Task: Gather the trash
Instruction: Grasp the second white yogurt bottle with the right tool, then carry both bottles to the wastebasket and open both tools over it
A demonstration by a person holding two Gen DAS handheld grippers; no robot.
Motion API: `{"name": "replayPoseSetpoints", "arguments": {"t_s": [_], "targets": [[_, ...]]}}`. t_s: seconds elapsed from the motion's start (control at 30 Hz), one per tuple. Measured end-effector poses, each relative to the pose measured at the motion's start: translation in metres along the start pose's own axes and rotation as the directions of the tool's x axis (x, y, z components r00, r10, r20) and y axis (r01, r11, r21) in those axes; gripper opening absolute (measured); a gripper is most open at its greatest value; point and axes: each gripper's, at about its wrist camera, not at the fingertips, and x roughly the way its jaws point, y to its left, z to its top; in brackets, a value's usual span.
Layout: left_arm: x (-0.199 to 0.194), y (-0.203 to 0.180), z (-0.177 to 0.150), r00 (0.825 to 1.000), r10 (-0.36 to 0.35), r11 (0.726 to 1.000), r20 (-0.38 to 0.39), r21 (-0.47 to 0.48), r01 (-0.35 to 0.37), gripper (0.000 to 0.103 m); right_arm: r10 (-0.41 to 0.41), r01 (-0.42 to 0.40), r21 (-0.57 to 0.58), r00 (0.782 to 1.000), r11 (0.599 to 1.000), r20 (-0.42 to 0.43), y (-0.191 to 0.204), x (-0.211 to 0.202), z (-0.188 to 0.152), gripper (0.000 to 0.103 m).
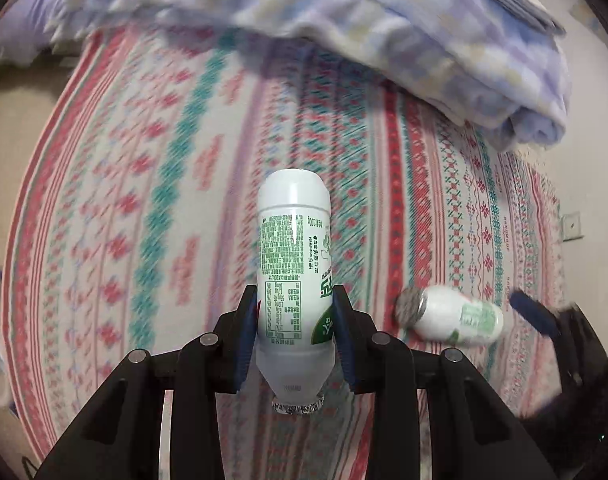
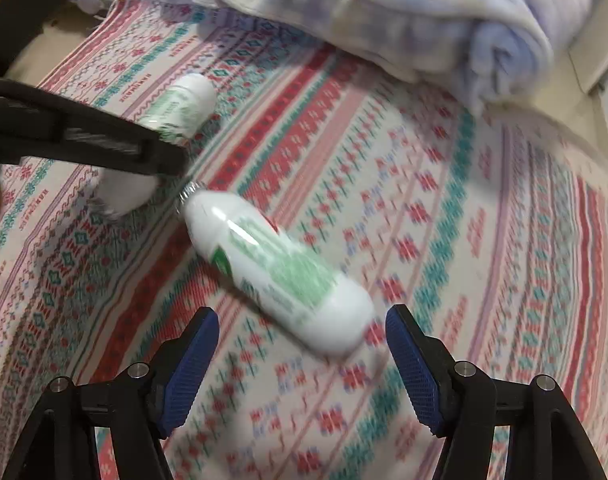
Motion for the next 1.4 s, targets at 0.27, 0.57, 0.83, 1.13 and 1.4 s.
{"name": "replayPoseSetpoints", "arguments": {"t_s": [0.27, 0.57, 0.83, 1.13, 1.4], "targets": [[-0.053, 0.031, -0.026, 0.999, -0.011, 1.0, 0.045, -0.025, 0.012, 0.038, 0.008, -0.011, -0.078, 0.999, 0.997, -0.043, 0.014, 0.034, 0.014, 0.077], [-0.098, 0.038, -0.046, 0.992, -0.065, 0.996, 0.112, -0.059, 0.072, 0.038, 0.254, -0.252, 0.088, 0.967, 0.964, -0.013, 0.029, 0.0, 0.037, 0.04], [-0.137, 0.065, -0.064, 0.981, -0.093, 0.989, 0.171, -0.097, 0.111, 0.038, 0.249, -0.259, 0.131, 0.964, 0.957, 0.089, 0.043, -0.043, 0.041, 0.04], [-0.157, 0.112, -0.088, 0.975, -0.119, 0.974, 0.19, -0.167, 0.152, 0.038, 0.275, -0.301, 0.148, 0.946, 0.942, 0.174, 0.067, -0.069, 0.04, 0.04], [-0.177, 0.181, -0.095, 0.965, -0.129, 0.943, 0.229, -0.272, 0.191, 0.038, 0.341, -0.37, 0.123, 0.917, 0.921, 0.207, 0.104, -0.082, 0.047, 0.04]]}}
